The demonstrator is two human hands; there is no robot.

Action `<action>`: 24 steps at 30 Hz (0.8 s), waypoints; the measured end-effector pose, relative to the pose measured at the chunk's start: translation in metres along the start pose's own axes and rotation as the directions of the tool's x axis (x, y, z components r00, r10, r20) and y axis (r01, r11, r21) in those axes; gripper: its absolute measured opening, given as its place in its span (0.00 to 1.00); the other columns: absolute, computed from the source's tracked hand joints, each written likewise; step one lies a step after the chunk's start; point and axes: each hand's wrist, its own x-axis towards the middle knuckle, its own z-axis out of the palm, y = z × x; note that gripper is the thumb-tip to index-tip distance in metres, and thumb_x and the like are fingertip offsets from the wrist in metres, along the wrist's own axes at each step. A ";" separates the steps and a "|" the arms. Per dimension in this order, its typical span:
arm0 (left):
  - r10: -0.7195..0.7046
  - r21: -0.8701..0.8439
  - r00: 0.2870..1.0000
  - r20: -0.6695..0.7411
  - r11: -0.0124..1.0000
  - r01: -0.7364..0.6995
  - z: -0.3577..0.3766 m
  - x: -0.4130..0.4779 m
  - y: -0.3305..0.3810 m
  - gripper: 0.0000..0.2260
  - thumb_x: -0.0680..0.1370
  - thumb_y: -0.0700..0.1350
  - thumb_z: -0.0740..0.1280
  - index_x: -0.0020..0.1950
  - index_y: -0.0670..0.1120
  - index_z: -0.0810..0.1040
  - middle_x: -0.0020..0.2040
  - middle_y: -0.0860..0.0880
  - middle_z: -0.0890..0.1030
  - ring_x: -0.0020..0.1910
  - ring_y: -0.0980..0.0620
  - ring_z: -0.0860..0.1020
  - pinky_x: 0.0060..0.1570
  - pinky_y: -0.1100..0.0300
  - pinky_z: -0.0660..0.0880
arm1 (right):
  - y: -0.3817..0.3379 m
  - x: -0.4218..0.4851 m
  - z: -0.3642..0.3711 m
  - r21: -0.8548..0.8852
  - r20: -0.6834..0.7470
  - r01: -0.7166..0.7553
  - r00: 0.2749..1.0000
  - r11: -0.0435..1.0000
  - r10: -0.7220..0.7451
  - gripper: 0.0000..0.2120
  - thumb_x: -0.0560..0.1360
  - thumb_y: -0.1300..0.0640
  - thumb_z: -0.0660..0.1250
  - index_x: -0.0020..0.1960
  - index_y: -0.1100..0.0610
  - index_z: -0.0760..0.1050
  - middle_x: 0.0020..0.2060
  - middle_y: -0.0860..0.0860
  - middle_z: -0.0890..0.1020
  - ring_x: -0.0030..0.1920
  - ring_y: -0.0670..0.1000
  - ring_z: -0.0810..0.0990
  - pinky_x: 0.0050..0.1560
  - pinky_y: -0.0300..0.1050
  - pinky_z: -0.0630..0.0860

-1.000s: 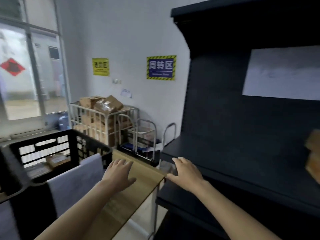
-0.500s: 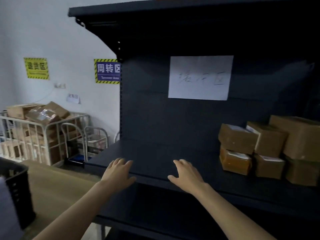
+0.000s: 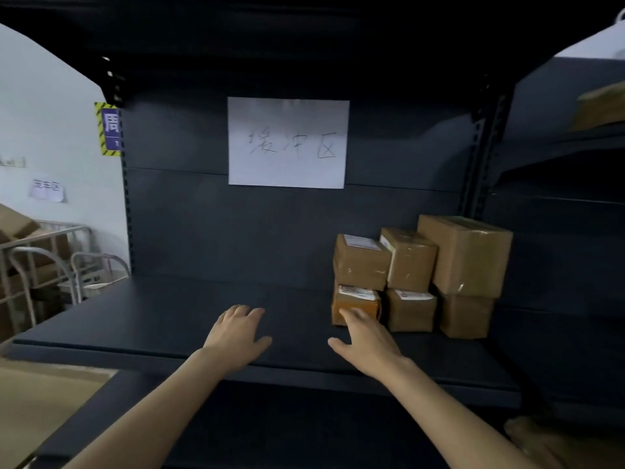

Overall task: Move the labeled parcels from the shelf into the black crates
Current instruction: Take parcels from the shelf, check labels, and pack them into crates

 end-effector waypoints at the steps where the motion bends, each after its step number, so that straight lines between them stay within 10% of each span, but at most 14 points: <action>1: 0.012 -0.007 1.000 0.006 1.000 -0.012 0.003 0.003 0.010 0.28 0.78 0.56 0.60 0.75 0.48 0.58 0.73 0.47 0.64 0.74 0.47 0.58 0.72 0.55 0.56 | 0.010 -0.003 -0.003 0.000 -0.006 -0.016 1.000 1.000 0.016 0.31 0.77 0.44 0.60 0.74 0.55 0.55 0.72 0.51 0.62 0.71 0.53 0.63 0.66 0.47 0.66; 14: 0.062 -0.254 0.997 0.055 0.966 -0.046 0.005 0.083 0.076 0.30 0.79 0.58 0.57 0.76 0.46 0.56 0.74 0.44 0.63 0.74 0.46 0.60 0.71 0.52 0.61 | 0.082 -0.003 -0.027 0.079 -0.112 -0.154 0.980 0.985 0.162 0.31 0.76 0.44 0.61 0.74 0.54 0.55 0.71 0.51 0.64 0.70 0.51 0.64 0.66 0.45 0.67; 24: -0.028 -0.749 0.972 0.233 0.633 0.198 0.004 0.182 0.105 0.36 0.76 0.66 0.54 0.76 0.45 0.55 0.77 0.45 0.59 0.75 0.44 0.59 0.72 0.48 0.58 | 0.096 0.038 -0.036 0.080 -0.207 -0.196 0.956 0.977 0.209 0.29 0.76 0.44 0.62 0.73 0.53 0.59 0.69 0.51 0.67 0.68 0.49 0.67 0.65 0.44 0.68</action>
